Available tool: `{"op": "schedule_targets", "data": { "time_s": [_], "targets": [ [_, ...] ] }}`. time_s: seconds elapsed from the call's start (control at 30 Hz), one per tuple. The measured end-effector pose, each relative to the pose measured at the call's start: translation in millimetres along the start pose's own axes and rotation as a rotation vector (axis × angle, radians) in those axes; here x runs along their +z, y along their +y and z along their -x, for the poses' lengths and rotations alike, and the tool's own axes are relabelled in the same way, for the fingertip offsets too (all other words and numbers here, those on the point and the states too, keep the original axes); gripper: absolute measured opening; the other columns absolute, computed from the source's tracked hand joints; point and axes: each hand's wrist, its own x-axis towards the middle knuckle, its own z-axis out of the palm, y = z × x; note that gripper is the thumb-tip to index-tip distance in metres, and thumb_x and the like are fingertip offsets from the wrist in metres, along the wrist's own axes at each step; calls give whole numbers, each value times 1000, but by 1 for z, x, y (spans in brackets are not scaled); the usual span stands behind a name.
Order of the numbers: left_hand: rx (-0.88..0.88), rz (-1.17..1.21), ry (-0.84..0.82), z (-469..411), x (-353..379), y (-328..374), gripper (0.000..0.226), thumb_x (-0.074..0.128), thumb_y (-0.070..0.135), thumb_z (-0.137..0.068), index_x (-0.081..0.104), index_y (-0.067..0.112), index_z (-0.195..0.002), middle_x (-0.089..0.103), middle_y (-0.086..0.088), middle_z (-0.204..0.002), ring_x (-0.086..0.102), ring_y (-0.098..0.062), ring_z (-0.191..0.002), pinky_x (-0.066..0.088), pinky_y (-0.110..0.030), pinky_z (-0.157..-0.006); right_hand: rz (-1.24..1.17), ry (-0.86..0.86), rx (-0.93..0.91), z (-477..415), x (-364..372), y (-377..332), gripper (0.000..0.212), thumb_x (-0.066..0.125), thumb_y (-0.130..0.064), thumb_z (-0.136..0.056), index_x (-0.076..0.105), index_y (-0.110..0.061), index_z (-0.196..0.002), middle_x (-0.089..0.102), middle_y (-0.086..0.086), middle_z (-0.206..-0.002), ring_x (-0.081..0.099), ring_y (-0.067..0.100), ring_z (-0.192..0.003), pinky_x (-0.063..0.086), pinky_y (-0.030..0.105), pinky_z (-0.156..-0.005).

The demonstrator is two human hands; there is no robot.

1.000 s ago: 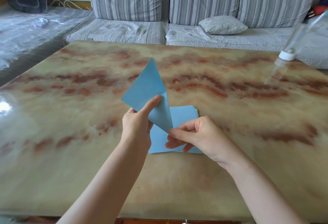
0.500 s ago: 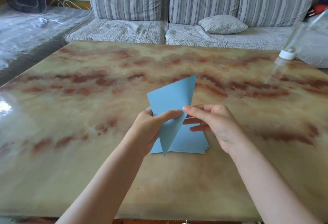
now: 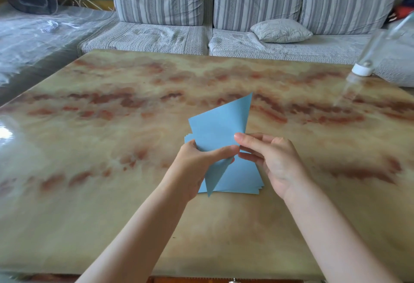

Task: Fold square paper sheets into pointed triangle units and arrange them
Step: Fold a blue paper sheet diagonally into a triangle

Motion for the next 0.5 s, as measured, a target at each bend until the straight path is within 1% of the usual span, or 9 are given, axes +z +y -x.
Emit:
{"op": "schedule_targets", "data": {
  "time_s": [0.07,0.13,0.23,0.33,0.43,0.5],
  "targets": [
    [12,-8,-21,0,1,2,27,75,5,-75,69,8,-102,74,-6,-93,69,-13,-75,57,-21,-73,-86,-5,48,-1,0,0,27,79,-20,-56,71,-5,-77,70,6,-76,68,16,-71,56,25,-67],
    [21,-8,-27,0,2,3,27,74,3,-76,68,7,-103,73,-4,-90,68,-11,-73,55,-20,-69,-131,-6,80,-2,0,-1,29,79,-21,-54,71,-6,-77,69,7,-78,67,18,-72,56,25,-68],
    [22,-3,-30,2,4,3,26,72,1,-78,68,7,-102,73,0,-84,68,-10,-69,54,-18,-64,-165,9,86,-4,0,-1,20,79,-15,-64,71,-5,-80,68,7,-80,67,18,-71,58,27,-71],
    [17,-2,-26,2,4,3,28,73,2,-78,67,7,-104,73,-1,-86,68,-11,-70,54,-19,-66,-168,39,71,-6,1,-1,8,76,-8,-74,72,-4,-79,69,6,-79,66,16,-69,58,26,-69],
    [-4,-50,-44,2,3,2,27,74,4,-77,68,8,-103,72,-1,-86,68,-11,-71,55,-20,-69,-200,68,70,-9,1,-2,9,74,-7,-76,71,-3,-84,71,10,-85,67,18,-71,56,23,-63],
    [-20,-62,-47,3,1,1,26,74,6,-77,68,9,-103,73,0,-85,68,-11,-71,55,-20,-70,-189,73,72,-10,1,-3,13,74,-7,-76,71,-2,-87,71,13,-91,67,20,-74,56,22,-62]
  ]
}}
